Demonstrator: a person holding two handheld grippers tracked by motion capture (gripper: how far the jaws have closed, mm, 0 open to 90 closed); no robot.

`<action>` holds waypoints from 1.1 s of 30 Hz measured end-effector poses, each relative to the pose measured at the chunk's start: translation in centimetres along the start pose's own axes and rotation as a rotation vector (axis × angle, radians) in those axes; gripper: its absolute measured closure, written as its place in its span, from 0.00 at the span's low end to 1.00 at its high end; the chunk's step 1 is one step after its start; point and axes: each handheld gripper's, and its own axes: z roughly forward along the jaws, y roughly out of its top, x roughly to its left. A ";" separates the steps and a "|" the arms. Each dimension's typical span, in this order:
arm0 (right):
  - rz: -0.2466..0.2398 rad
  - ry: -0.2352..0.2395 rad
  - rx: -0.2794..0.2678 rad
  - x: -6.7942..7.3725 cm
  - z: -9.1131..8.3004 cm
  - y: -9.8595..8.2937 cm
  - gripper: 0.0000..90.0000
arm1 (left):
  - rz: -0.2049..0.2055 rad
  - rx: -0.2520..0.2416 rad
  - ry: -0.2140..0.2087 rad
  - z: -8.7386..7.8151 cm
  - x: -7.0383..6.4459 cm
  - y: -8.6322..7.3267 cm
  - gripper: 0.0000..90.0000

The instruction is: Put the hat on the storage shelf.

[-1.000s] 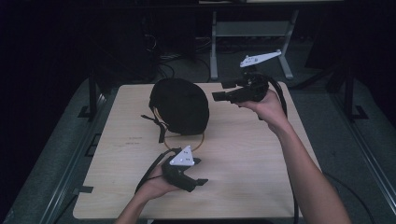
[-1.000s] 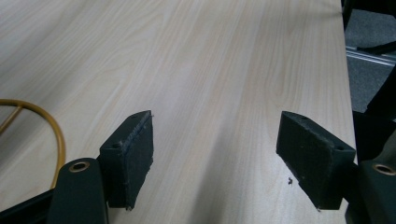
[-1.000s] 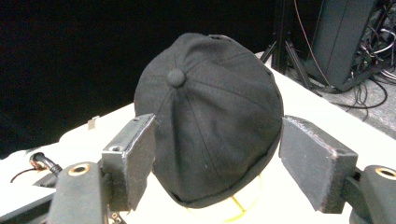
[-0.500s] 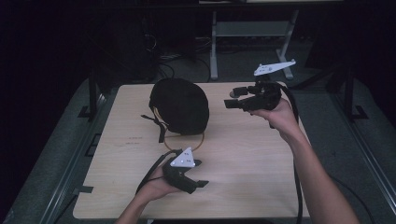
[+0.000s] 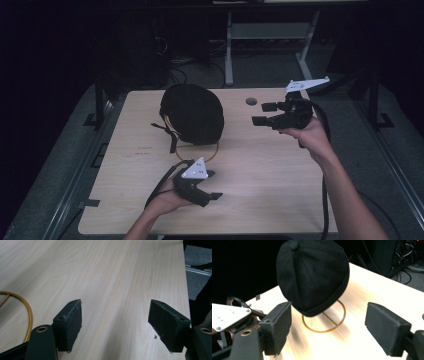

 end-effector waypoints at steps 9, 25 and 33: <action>0.018 -0.005 0.003 -0.2 -0.7 -1.9 0.21 | 0.009 0.019 0.000 0.0 0.0 0.0 0.30; 0.079 -0.027 0.024 -1.3 -2.0 -6.5 0.19 | 0.002 0.014 0.004 -0.1 0.0 -0.1 0.29; 0.098 -0.029 0.026 -1.4 -2.4 -8.1 0.19 | -0.005 0.017 0.005 -0.1 0.0 -0.3 0.29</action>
